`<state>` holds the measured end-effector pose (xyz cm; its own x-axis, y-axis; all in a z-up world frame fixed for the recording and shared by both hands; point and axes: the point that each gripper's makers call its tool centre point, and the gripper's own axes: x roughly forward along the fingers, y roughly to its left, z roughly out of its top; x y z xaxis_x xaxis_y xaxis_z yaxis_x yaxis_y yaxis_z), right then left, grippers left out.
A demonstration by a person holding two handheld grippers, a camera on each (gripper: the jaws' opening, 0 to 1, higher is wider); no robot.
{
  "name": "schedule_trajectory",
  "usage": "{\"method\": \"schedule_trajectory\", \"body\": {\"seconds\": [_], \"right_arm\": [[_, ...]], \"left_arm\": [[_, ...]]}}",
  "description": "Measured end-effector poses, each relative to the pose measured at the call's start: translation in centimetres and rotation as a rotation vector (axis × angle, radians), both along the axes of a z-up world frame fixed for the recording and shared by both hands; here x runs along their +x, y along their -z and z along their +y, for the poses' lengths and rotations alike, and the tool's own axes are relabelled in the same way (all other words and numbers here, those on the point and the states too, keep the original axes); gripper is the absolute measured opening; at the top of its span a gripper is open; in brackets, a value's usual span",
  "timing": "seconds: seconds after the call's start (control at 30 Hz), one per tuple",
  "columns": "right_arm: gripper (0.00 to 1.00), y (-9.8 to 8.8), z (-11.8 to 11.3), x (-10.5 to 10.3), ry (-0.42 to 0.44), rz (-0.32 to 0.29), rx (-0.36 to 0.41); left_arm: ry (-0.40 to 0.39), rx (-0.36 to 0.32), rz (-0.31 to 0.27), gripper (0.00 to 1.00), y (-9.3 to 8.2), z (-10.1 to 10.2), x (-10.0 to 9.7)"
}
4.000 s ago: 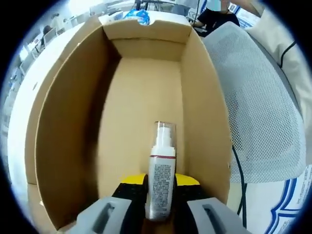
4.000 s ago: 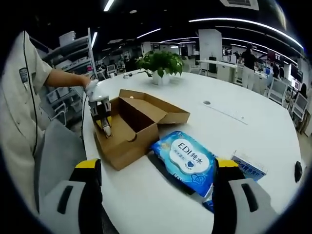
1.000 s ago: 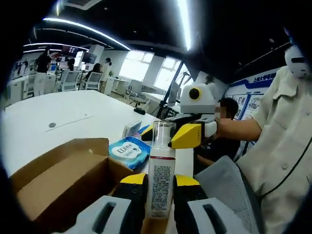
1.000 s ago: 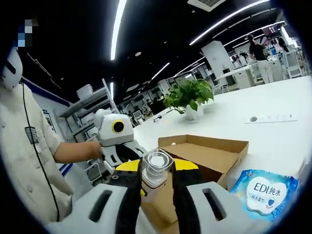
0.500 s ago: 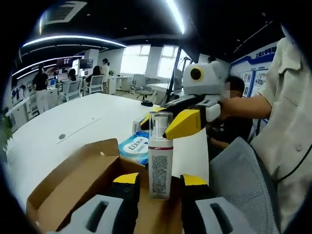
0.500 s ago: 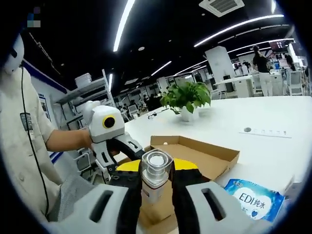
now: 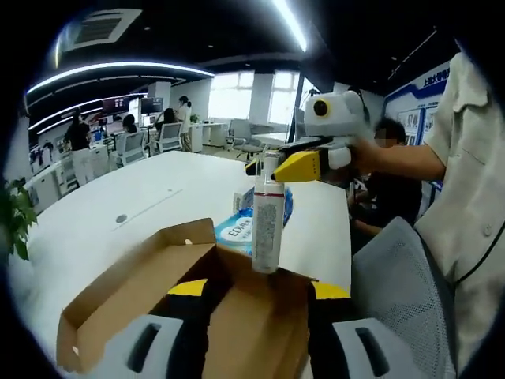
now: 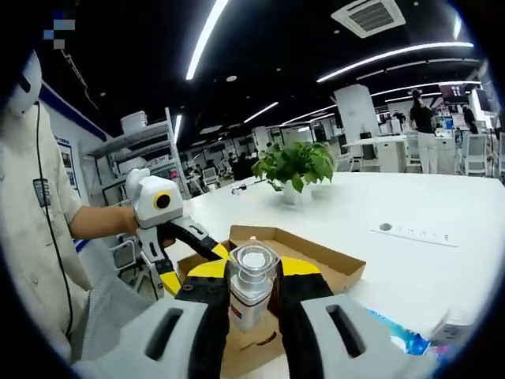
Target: Operate the shoe box by opening the lid, removing the specified soft item, and placing it in the target area until the item is outside and the box remains undamaged.
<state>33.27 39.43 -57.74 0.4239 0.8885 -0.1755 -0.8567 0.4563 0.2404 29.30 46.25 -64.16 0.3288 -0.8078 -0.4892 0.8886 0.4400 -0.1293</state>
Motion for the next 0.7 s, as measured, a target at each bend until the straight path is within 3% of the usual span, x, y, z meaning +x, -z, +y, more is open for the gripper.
{"method": "schedule_trajectory", "body": {"seconds": [0.33,0.7], "right_arm": [[0.20,-0.5,-2.2,2.0,0.036,-0.036,-0.024],[0.20,0.4,-4.2,4.6,0.069,-0.063,-0.069]], "left_arm": [[-0.094,0.006,0.006,0.59,0.0,2.9,0.3],[-0.179,0.038,0.003,0.63,0.1,6.6,0.0]]}}
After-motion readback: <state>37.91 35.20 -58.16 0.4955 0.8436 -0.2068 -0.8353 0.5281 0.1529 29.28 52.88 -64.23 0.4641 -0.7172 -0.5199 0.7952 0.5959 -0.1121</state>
